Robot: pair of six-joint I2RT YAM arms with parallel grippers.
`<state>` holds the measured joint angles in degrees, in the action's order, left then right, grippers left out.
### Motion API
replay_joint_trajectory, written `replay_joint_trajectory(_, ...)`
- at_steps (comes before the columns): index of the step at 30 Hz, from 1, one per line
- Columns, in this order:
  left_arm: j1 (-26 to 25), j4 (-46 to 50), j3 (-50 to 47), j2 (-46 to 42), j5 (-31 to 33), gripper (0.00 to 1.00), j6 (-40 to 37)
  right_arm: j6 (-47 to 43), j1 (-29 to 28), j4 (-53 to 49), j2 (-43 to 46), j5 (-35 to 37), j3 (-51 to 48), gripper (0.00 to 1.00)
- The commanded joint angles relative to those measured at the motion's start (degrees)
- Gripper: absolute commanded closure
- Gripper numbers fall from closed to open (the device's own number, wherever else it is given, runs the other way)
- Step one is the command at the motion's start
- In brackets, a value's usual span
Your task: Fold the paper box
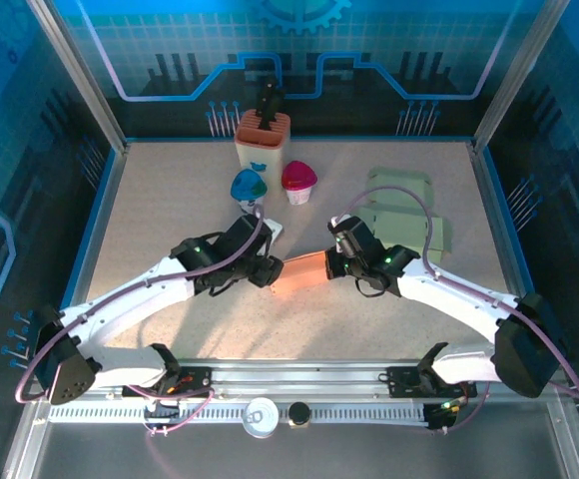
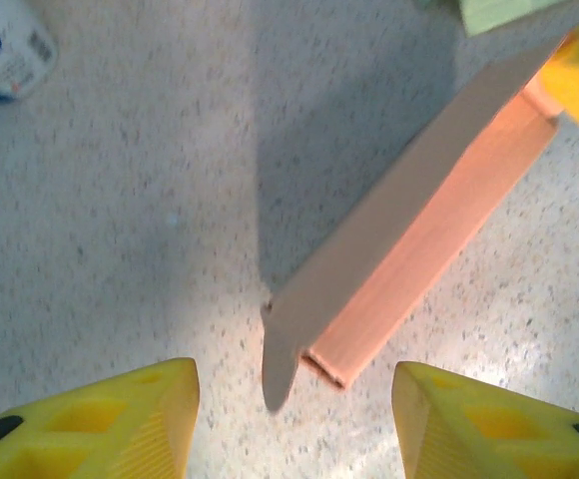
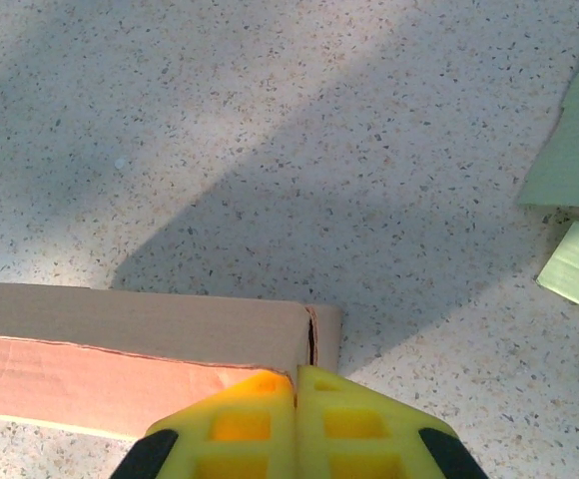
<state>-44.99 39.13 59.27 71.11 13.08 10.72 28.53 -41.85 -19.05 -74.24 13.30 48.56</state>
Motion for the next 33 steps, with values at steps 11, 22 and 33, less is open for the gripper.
replay_joint_trajectory(11,-0.4,2.5,0.1,5.4,2.7,0.61,3.5,1.2,-0.9,-3.5,-1.7,0.9,1.5,1.0)
replay_joint_trajectory(22,-1.1,-1.7,-0.9,6.0,3.3,0.76,4.4,1.4,-1.0,-3.5,-1.3,0.8,1.5,1.0)
replay_joint_trajectory(33,-1.2,-2.2,0.3,8.8,4.5,0.9,4.6,1.8,-1.0,-3.7,-0.8,0.7,1.5,1.0)
